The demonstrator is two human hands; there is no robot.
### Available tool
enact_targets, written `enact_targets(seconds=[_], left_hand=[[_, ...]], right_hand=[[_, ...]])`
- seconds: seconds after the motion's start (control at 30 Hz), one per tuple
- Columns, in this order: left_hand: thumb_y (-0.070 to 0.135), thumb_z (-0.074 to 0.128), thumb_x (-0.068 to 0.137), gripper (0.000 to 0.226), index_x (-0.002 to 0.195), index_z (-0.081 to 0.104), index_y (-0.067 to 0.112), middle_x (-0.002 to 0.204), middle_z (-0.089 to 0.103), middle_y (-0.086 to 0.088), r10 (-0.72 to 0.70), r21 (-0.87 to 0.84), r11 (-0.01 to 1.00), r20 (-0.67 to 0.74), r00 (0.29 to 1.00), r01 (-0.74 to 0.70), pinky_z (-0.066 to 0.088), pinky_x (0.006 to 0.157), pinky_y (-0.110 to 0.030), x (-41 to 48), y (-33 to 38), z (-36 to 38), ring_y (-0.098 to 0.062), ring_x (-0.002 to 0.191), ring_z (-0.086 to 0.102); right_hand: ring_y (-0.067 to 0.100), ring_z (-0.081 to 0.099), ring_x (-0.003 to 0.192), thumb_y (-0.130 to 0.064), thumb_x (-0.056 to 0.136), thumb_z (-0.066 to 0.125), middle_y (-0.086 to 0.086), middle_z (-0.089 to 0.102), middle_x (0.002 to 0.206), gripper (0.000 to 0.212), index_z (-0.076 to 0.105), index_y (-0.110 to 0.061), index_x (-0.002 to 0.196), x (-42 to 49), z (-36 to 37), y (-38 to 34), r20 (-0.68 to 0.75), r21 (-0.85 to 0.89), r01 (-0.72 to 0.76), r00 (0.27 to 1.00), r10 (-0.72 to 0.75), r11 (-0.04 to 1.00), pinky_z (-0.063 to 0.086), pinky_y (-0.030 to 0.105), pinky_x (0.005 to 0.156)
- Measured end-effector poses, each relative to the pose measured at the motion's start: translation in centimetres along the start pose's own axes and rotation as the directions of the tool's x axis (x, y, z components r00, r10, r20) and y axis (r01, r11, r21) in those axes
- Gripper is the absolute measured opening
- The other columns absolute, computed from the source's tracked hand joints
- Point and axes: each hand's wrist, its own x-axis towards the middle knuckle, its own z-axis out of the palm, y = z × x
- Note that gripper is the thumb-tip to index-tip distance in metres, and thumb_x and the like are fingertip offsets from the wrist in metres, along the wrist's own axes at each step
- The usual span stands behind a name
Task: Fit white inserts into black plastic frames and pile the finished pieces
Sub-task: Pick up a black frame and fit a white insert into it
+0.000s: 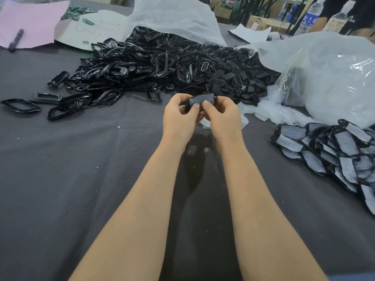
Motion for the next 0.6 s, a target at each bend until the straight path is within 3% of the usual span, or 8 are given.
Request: enact_targets(seconds=[0.2,0.33,0.43,0.6], left_hand=[[0.007,0.058,0.095,0.013,0.107,0.059,0.011,0.091,0.071,-0.008,-0.053,-0.065,0.996,0.022,0.998,0.054,0.057,0.069,-0.018,0.18,0.27,-0.02,-0.01,0.075,0.071],[0.005,0.054,0.096,0.013,0.106,0.056,0.013,0.088,0.071,-0.007,-0.038,-0.02,0.999,0.02,0.999,0.038,0.055,0.066,-0.015,0.24,0.34,-0.1,-0.007,0.071,0.071],[0.007,0.055,0.096,0.011,0.103,0.054,0.016,0.091,0.071,-0.008,-0.026,0.055,0.998,0.005,1.0,0.025,0.059,0.077,-0.025,0.21,0.09,-0.01,-0.012,0.077,0.072],[0.007,0.056,0.095,0.011,0.104,0.054,0.013,0.096,0.071,-0.011,-0.013,0.104,0.994,0.034,0.999,0.01,0.057,0.087,-0.042,0.13,-0.02,0.23,-0.023,0.086,0.072]], right_hand=[[0.016,0.061,0.082,-0.006,0.092,0.058,0.003,0.066,0.086,0.008,0.062,-0.013,0.09,0.36,-0.35,0.13,0.025,0.06,-0.04,0.999,0.038,0.997,0.053,0.035,0.085],[0.017,0.064,0.08,-0.01,0.093,0.058,0.004,0.069,0.084,0.011,0.066,-0.015,0.086,0.22,-0.51,0.06,0.035,0.076,-0.071,0.997,0.069,0.995,0.054,0.038,0.085],[0.023,0.066,0.081,-0.013,0.094,0.056,0.005,0.068,0.081,0.015,0.065,-0.015,0.083,0.11,-0.41,-0.07,0.0,0.034,-0.067,0.998,0.067,0.997,0.055,0.041,0.087],[0.032,0.066,0.094,-0.014,0.095,0.052,0.014,0.069,0.094,0.013,0.062,-0.007,0.095,0.05,-0.07,-0.21,-0.041,-0.072,-0.032,0.999,0.029,0.997,0.052,0.05,0.089]])
